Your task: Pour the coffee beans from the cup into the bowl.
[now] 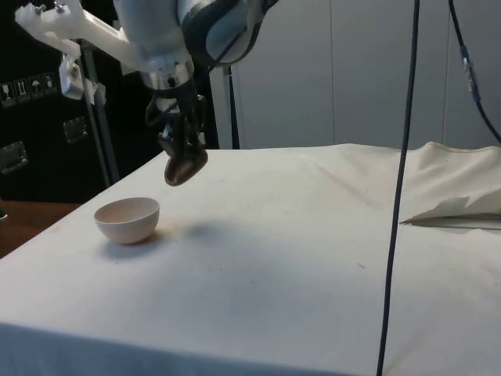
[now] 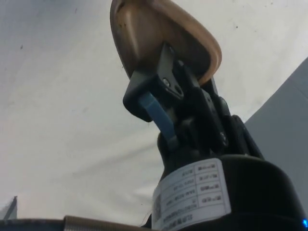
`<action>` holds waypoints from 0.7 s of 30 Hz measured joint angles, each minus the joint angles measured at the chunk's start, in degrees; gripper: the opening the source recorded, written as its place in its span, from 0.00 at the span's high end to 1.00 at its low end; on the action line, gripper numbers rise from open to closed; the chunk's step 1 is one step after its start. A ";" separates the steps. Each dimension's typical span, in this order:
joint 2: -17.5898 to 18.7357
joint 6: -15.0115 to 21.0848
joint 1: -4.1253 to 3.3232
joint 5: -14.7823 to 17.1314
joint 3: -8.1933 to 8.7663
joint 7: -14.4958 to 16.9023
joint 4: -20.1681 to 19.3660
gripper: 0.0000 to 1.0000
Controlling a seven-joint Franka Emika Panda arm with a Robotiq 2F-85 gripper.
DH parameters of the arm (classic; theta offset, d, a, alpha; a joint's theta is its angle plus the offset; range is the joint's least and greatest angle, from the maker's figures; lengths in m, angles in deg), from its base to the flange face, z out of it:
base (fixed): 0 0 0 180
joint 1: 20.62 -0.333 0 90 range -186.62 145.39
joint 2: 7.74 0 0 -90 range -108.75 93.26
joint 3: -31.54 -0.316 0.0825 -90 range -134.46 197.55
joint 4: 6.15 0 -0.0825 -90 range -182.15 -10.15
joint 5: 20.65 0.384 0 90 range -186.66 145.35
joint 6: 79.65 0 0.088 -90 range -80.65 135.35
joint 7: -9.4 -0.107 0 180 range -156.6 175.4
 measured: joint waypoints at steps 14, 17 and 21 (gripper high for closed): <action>-0.17 6.53 0.06 1.66 2.92 3.21 -3.84 0.99; -0.63 7.33 0.06 1.66 3.78 4.01 -4.76 0.99; -1.43 8.82 0.06 1.66 4.93 5.04 -6.47 0.99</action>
